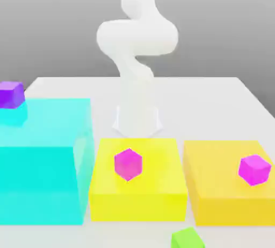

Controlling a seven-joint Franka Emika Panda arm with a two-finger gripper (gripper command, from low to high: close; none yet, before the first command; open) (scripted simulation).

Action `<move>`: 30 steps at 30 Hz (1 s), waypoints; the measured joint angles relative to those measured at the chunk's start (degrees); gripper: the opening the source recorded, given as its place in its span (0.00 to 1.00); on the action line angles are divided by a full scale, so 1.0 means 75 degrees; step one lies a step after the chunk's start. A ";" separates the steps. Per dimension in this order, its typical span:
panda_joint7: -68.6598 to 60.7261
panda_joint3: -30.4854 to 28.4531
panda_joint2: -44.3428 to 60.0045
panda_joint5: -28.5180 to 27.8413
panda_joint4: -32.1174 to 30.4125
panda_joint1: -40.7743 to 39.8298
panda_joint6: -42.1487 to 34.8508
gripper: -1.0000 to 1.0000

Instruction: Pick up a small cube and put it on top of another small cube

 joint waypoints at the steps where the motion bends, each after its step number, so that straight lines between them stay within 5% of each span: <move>1: -0.0046 0.0015 0.0301 -0.0004 -0.0007 0.0035 0.0094 0.50; 30: -0.1026 0.0473 0.8361 -0.0448 -0.0128 0.0868 0.2895 0.50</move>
